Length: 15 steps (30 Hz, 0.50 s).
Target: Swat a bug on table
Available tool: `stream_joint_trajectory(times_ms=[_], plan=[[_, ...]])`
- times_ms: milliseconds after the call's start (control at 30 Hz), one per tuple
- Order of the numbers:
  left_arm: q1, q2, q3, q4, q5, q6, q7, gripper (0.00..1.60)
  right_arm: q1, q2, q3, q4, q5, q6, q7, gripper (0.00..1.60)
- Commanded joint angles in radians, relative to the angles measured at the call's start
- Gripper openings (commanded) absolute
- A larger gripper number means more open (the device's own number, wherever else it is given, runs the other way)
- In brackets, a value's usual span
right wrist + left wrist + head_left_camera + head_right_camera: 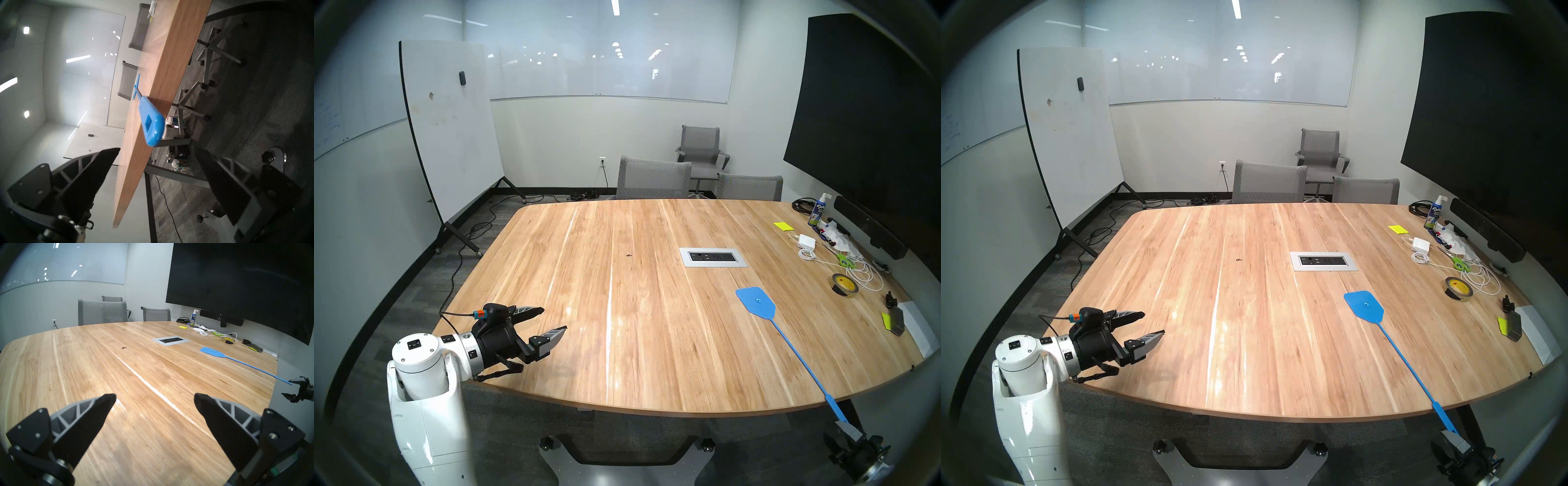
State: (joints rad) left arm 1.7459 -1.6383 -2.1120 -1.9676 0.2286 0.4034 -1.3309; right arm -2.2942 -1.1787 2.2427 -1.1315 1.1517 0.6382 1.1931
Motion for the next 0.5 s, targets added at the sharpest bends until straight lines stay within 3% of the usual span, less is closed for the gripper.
stream_joint_trajectory(times_ms=[0, 467], plan=[[-0.002, 0.0, 0.002, -0.014, -0.002, -0.002, -0.002, 1.6, 0.013, 0.027, 0.0, 0.003, 0.017, -0.006, 0.099, 1.6], [-0.004, -0.002, 0.001, -0.014, 0.001, -0.003, -0.005, 1.6, 0.022, 0.034, -0.007, -0.003, 0.031, -0.008, 0.095, 1.6]])
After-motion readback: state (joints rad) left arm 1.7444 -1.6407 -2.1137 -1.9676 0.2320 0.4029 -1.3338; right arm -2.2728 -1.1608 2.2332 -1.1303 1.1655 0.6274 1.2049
